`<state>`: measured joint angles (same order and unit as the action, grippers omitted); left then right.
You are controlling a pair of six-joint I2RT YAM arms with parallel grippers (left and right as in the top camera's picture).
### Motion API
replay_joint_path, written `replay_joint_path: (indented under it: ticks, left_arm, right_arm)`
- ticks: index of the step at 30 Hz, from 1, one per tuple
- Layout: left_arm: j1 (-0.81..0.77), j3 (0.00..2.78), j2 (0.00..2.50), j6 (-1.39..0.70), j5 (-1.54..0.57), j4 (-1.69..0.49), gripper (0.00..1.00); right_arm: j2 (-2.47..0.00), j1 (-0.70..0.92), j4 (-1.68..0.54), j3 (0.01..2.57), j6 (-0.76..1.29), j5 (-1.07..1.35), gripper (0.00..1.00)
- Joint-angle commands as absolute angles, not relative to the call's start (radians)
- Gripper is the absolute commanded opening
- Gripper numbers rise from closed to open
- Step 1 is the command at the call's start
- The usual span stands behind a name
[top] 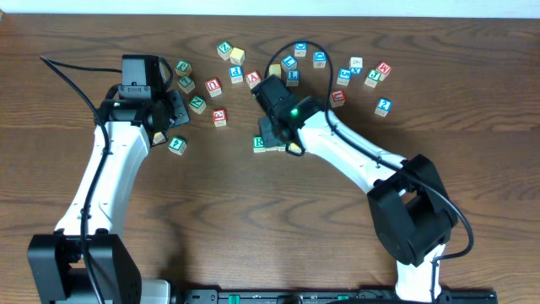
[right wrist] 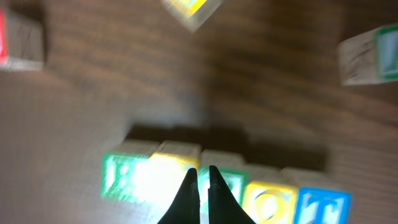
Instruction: Spell out ROBOT
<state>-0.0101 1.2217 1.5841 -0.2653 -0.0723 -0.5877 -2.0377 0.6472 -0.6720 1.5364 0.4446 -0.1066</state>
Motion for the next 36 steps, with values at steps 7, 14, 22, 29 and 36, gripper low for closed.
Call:
replay_joint_path:
  ticks: [7, 14, 22, 29, 36]
  left_arm:
    - [-0.006, 1.212, 1.604, -0.271, -0.067, -0.594, 0.08]
    - [-0.006, 1.212, 1.630, -0.271, -0.067, -0.594, 0.08]
    - [-0.006, 1.212, 1.644, -0.272, -0.067, -0.596, 0.08]
    - [-0.006, 1.212, 1.644, -0.271, -0.067, -0.602, 0.07]
    - [-0.006, 1.212, 1.644, -0.271, -0.067, -0.602, 0.08]
  right_arm:
    - [-2.032, 0.628, -0.678, 1.550, 0.478, -0.181, 0.01]
    - [-1.961, 0.619, -0.754, 1.551, 0.470, -0.079, 0.01]
    - [-1.952, 0.622, -0.909, 1.531, 0.467, -0.046, 0.01]
    - [-1.995, 0.623, -0.879, 1.473, 0.502, -0.046, 0.01]
    - [-2.004, 0.606, -0.799, 1.404, 0.509, -0.044, 0.02]
